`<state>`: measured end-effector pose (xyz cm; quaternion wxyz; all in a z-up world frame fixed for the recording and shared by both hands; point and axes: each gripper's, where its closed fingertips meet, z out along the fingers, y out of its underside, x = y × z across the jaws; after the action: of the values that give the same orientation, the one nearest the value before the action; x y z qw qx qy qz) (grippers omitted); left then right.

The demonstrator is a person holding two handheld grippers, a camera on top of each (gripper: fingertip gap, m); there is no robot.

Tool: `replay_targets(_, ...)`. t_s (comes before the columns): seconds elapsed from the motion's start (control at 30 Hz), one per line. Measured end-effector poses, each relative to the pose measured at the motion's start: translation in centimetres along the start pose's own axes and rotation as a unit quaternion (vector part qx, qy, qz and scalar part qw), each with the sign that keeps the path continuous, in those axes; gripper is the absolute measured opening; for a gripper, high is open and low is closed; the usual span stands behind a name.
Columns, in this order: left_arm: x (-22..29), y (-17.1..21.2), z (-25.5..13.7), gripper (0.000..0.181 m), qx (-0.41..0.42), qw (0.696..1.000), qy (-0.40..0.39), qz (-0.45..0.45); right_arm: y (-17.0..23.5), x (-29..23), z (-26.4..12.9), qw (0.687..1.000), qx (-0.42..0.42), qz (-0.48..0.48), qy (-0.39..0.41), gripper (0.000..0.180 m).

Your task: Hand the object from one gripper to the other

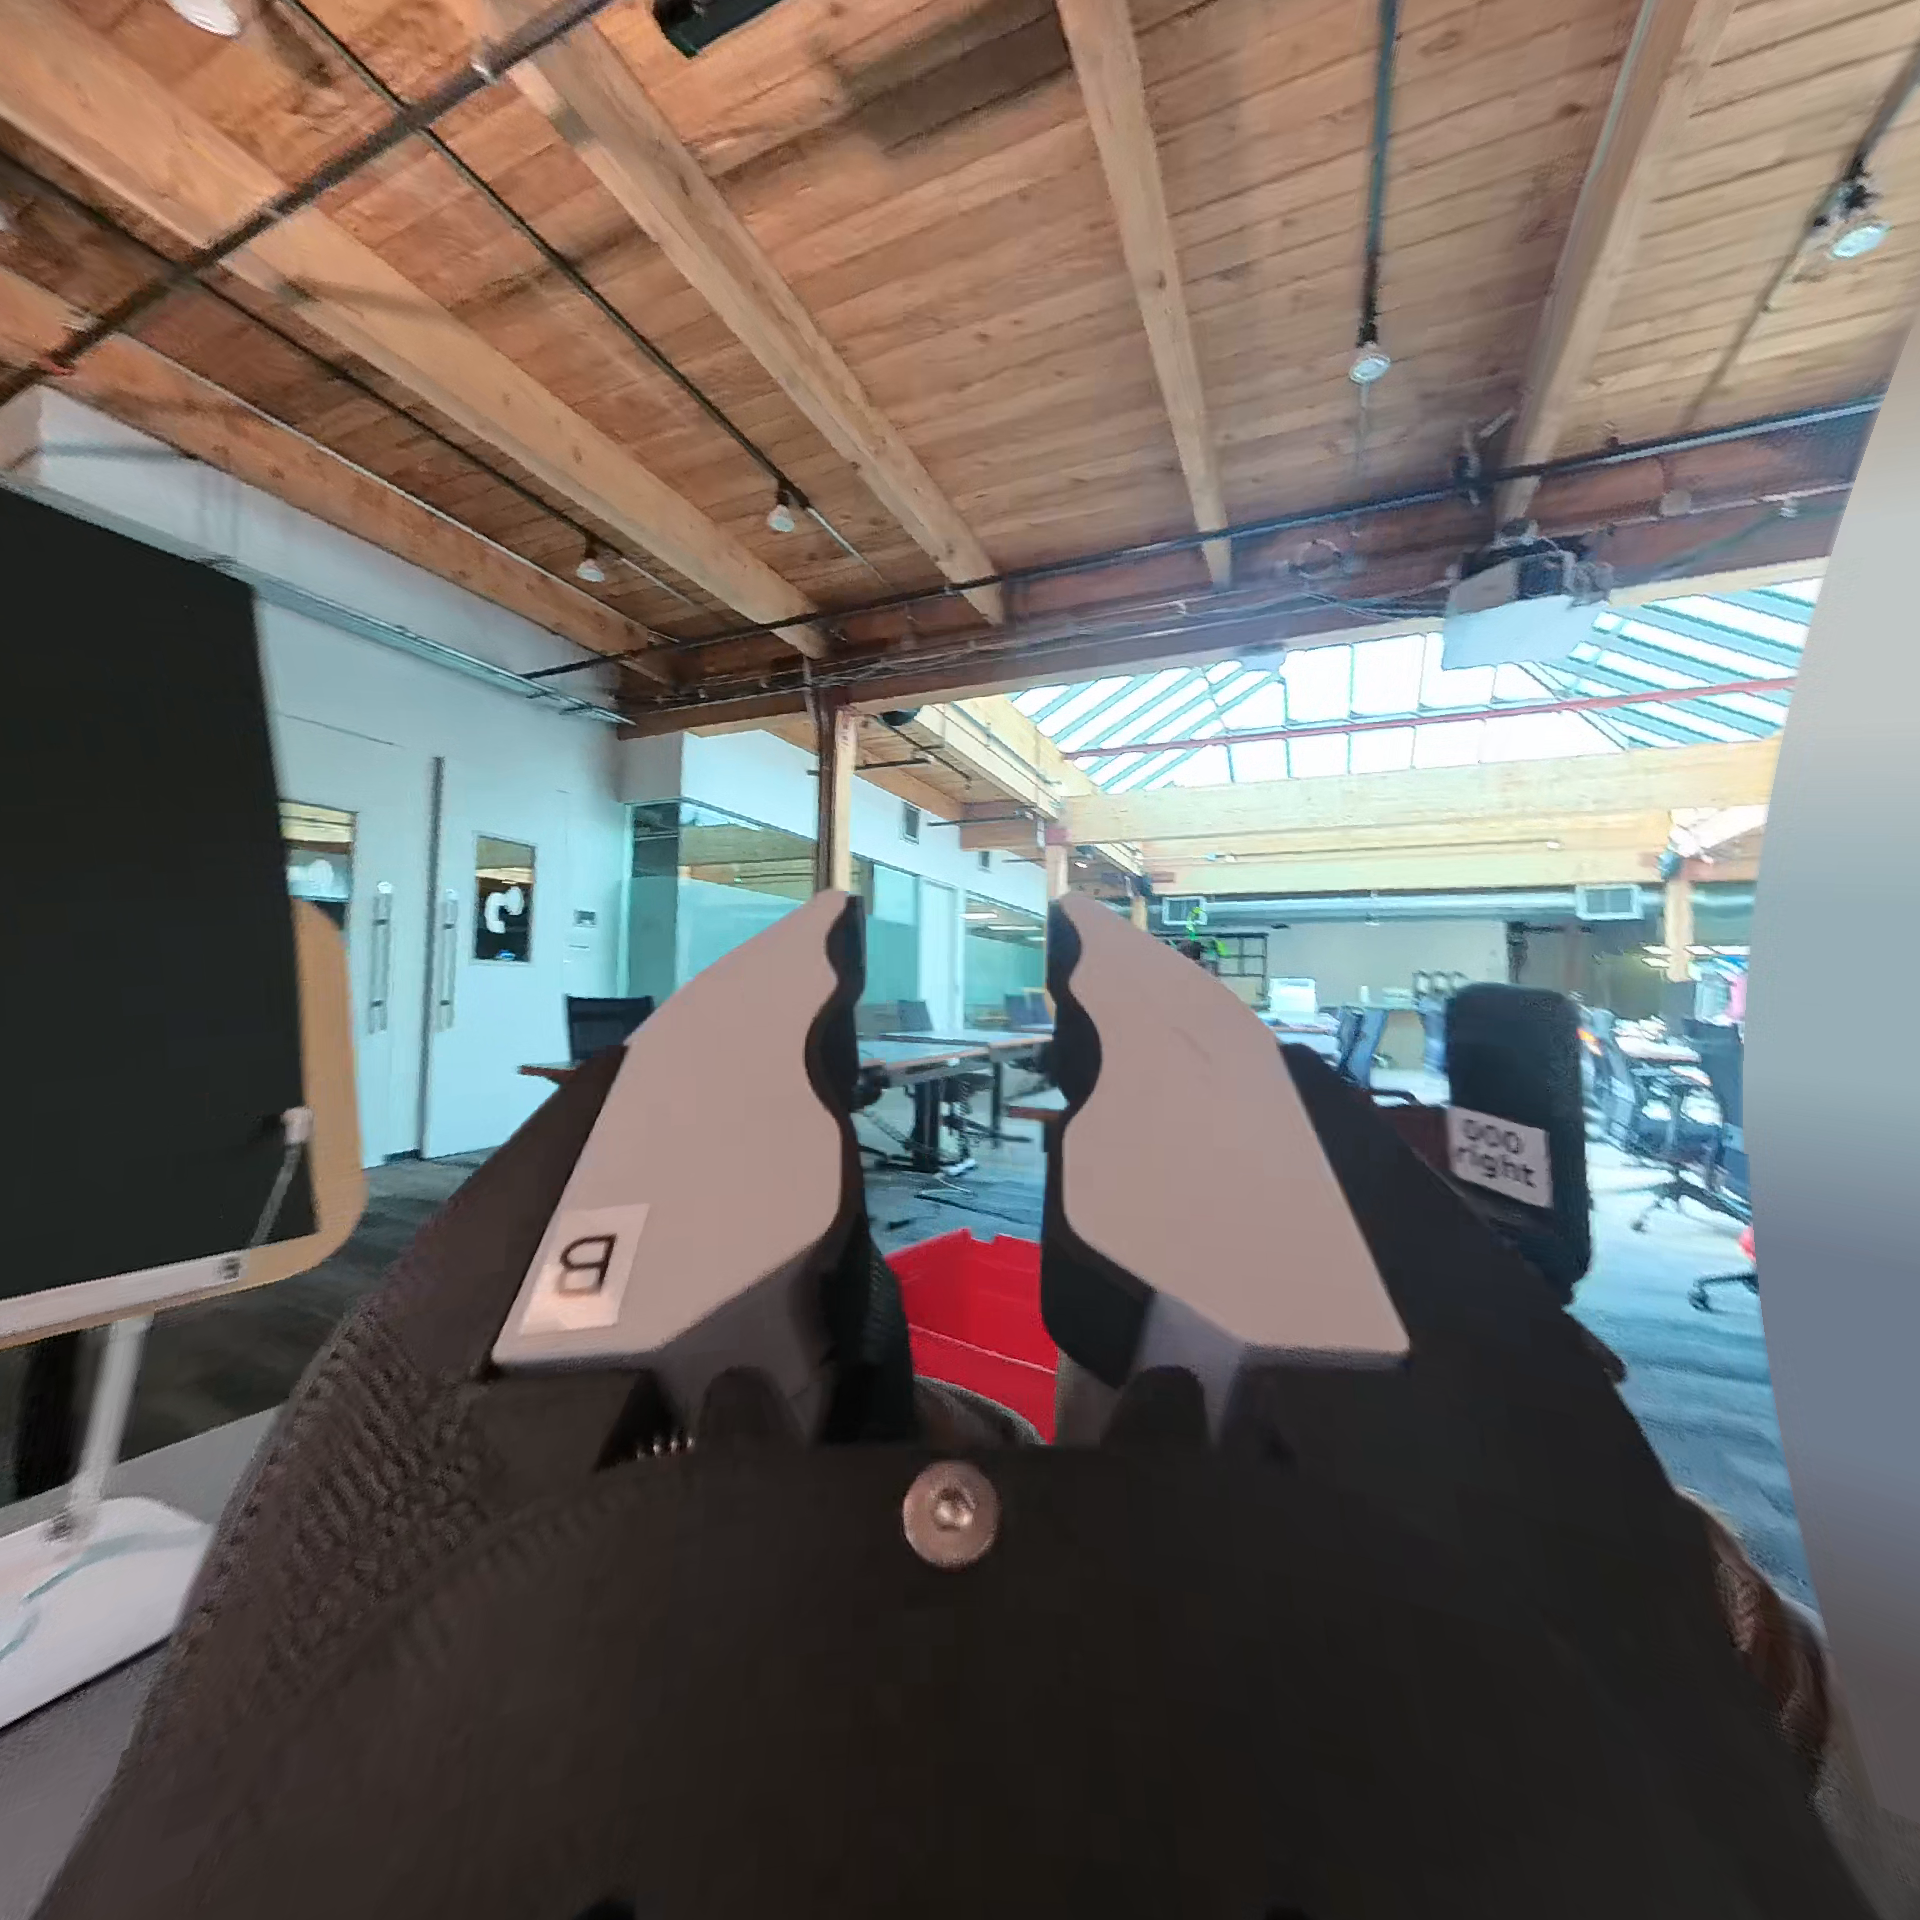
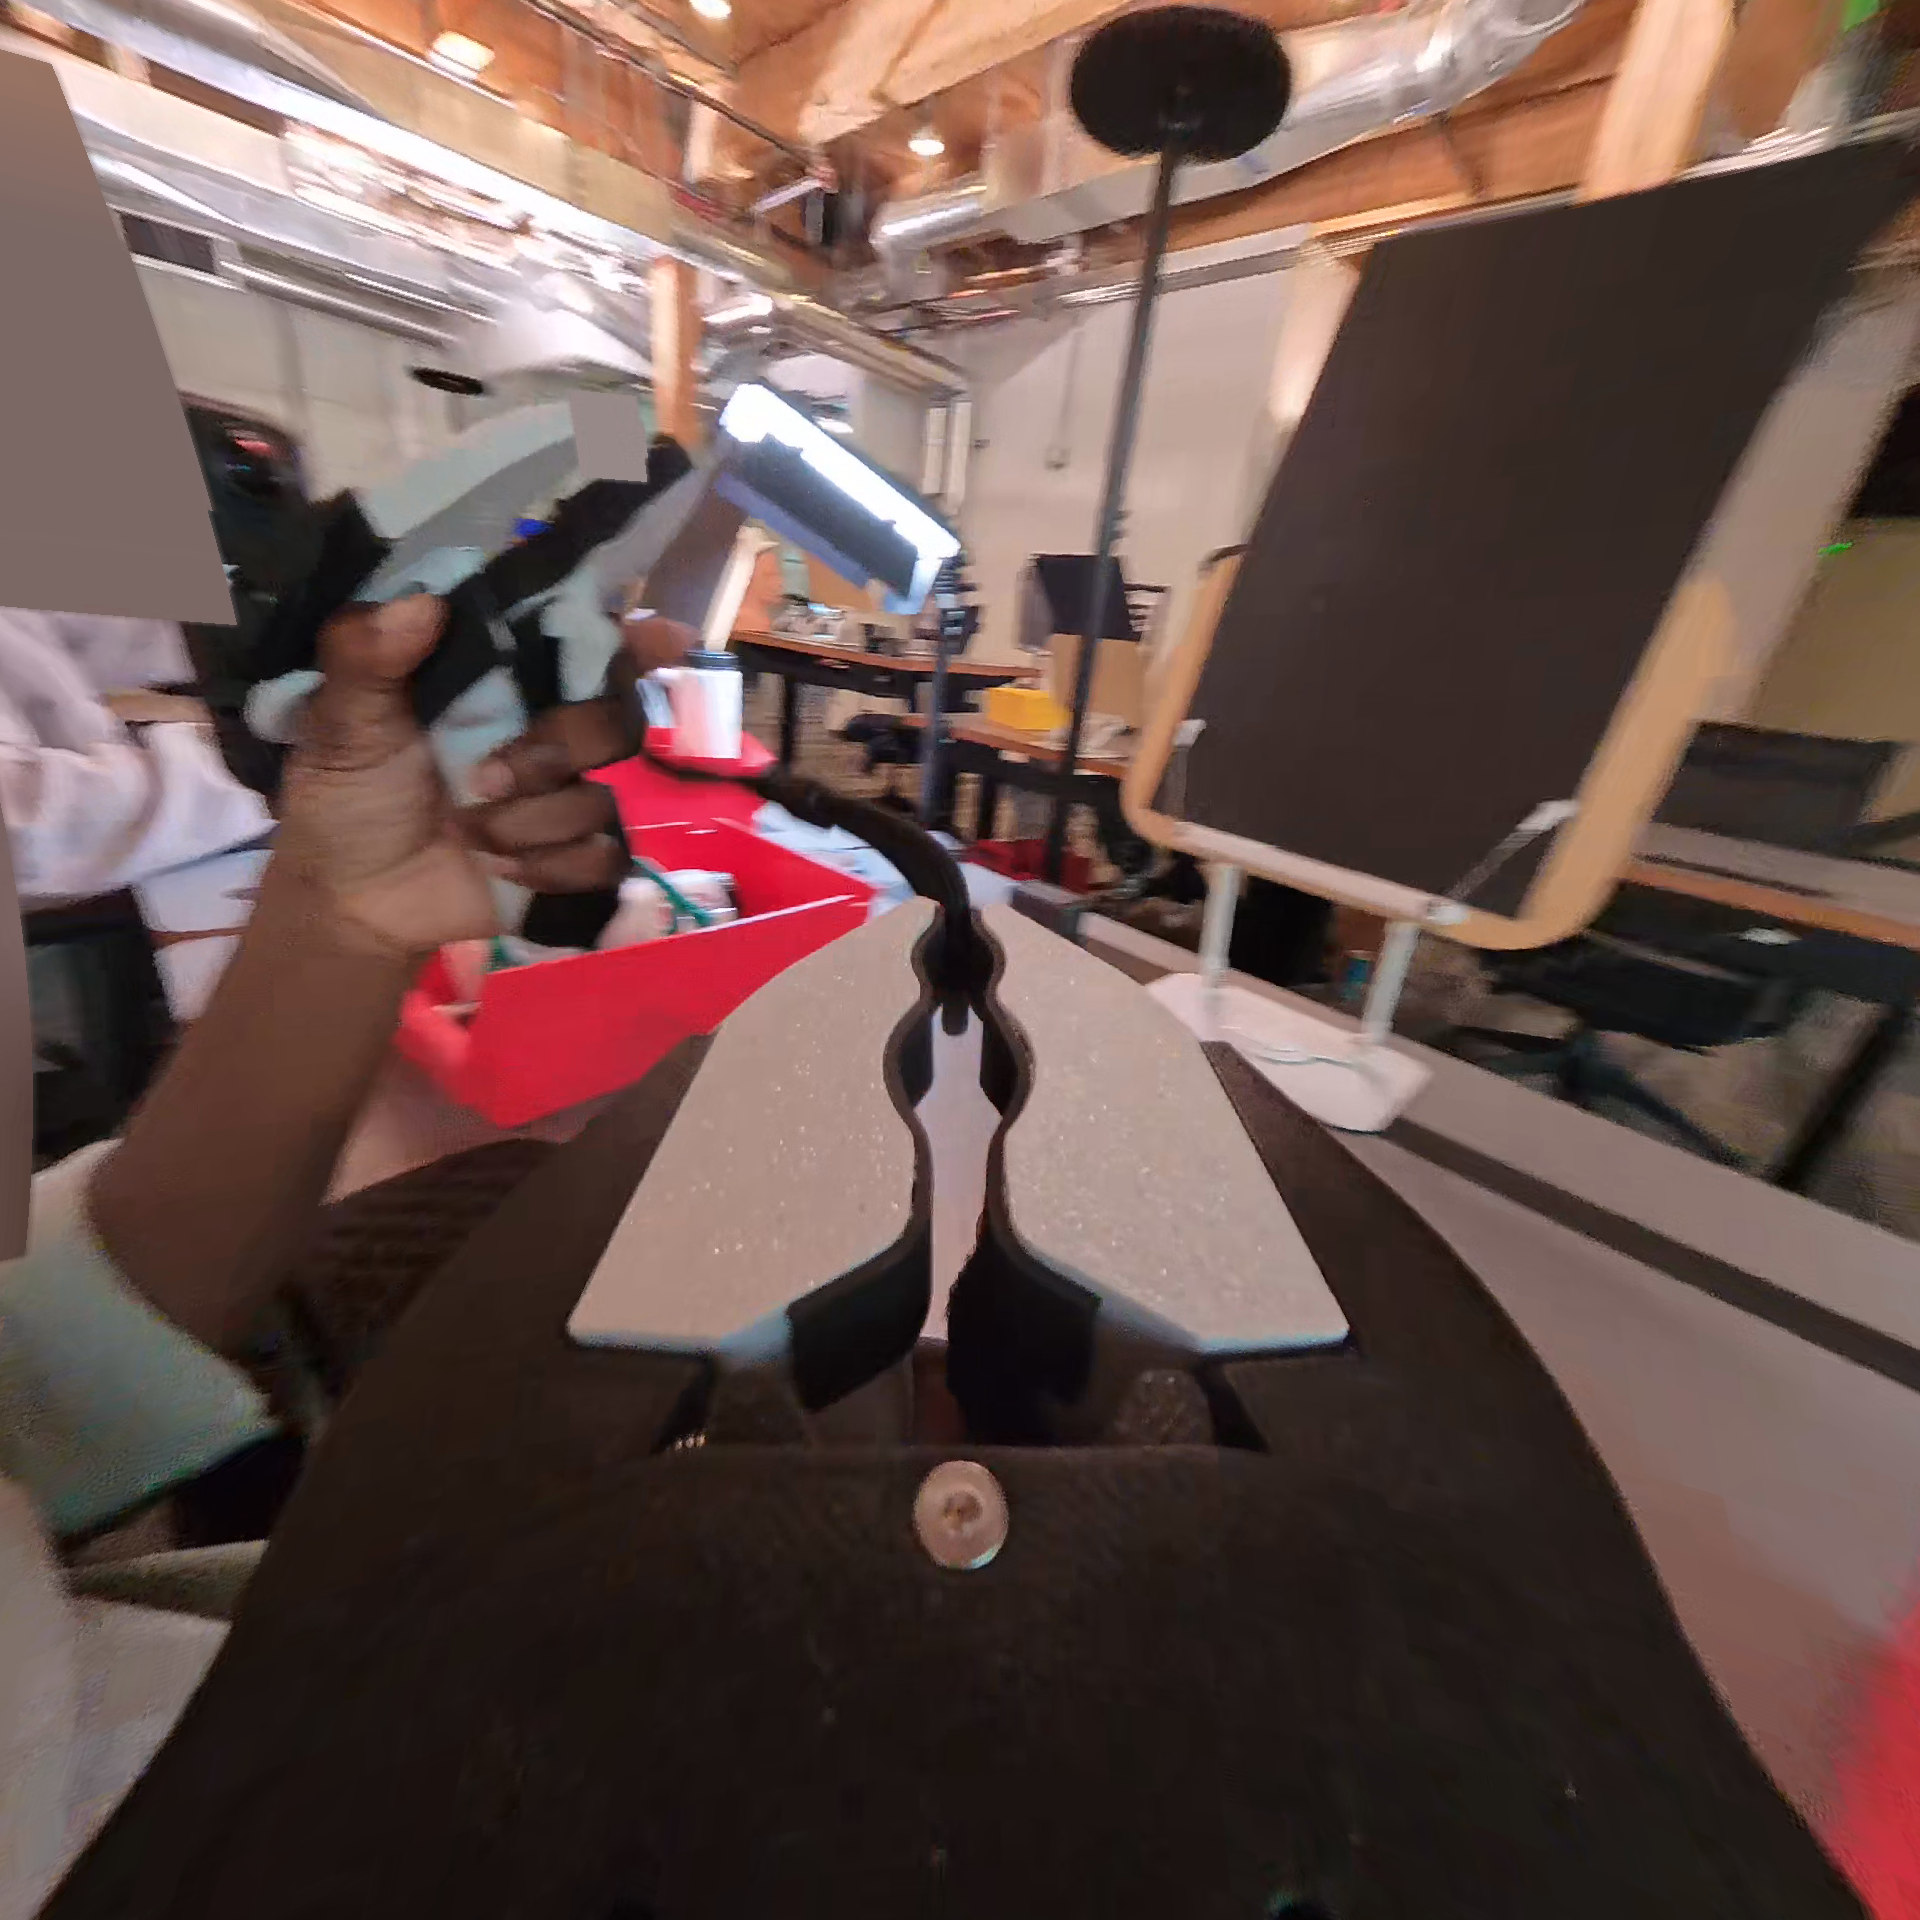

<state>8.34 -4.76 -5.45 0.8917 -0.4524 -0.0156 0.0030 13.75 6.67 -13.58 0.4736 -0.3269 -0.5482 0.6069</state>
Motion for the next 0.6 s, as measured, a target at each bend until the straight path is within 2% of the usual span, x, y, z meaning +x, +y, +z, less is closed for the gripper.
replay_targets(0.13,-3.1,-2.4,-2.1,0.036,0.009,0.997,-0.067,0.029,-2.3,6.6,-4.2,0.988,-0.007,-0.068,0.137,0.002)
replay_targets(0.27,-5.3,-3.5,-3.9,0.04,-0.022,0.99,-0.119,0.077,-3.3,12.3,-9.1,0.949,-0.043,-0.135,0.282,0.002)
replay_targets(0.47,-7.0,-3.9,-5.6,0.081,-0.059,0.977,-0.156,0.13,-1.3,18.7,-13.9,0.874,-0.144,-0.191,0.422,0.003)
replay_targets(0.6,-7.7,-3.7,-5.9,0.095,-0.073,0.973,-0.167,0.142,2.3,22.3,-15.4,0.839,-0.218,-0.182,0.464,0.003)
